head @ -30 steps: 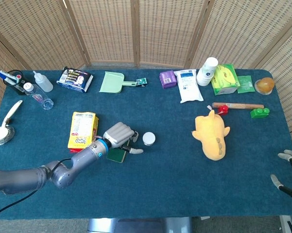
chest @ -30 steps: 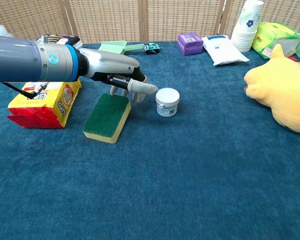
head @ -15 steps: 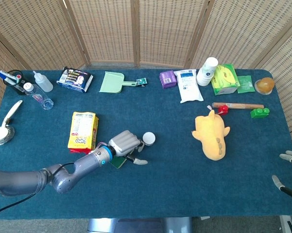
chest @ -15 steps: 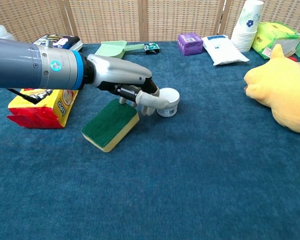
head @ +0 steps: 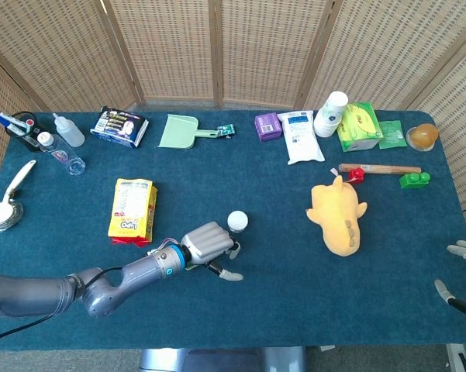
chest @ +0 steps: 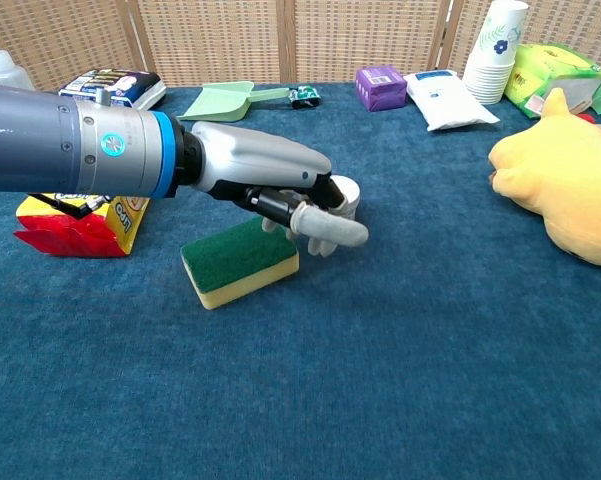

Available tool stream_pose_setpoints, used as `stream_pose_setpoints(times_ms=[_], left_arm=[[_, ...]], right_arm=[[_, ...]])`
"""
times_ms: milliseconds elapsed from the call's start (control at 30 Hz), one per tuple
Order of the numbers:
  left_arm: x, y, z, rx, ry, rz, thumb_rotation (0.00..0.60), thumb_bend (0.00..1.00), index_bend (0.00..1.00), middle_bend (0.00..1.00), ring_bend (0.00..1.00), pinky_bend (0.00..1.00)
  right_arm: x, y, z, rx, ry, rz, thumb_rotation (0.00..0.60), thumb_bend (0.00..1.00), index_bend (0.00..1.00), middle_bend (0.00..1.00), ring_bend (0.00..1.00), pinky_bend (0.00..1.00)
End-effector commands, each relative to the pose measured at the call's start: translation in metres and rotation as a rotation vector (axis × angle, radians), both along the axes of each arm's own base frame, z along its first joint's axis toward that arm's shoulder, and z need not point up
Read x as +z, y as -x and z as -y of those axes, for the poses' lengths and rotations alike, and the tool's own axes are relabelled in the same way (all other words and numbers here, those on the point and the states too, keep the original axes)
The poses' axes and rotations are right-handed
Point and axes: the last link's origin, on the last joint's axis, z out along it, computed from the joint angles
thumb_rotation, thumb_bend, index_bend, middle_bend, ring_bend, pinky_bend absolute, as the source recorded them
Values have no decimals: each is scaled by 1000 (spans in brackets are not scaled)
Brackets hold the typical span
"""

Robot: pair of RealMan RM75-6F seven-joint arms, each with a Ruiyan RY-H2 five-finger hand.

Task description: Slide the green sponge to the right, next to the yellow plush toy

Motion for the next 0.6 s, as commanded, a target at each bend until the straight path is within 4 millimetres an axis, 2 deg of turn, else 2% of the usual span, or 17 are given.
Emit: stream_pose_setpoints(times_ms=[33, 233, 333, 500, 600], left_arm=[[-1, -2, 7, -3, 33, 8, 12, 109, 422, 449, 471, 513], [3, -8, 11, -35, 22, 65, 6, 109, 416, 445, 454, 508], [9, -7, 4, -46, -26, 90, 8, 109, 409, 427, 423, 476], [20, 6, -13, -22, -104, 71, 7, 109, 392, 373, 348, 395], [25, 15, -21, -1, -135, 47, 5, 109, 375, 350, 320, 396]], right_arm=[[0, 0, 0, -1, 0, 0, 600, 253, 298, 275, 127, 186], [-1, 0, 1, -1, -6, -2, 600, 253, 299, 275, 127, 189], [-1, -1, 2, 0, -9, -3, 600, 254, 299, 275, 127, 189], [-3, -2, 3, 5, -17, -4, 600, 255, 298, 275, 127, 189], [-4, -3, 4, 9, -20, -4, 600, 254, 298, 275, 128, 189]])
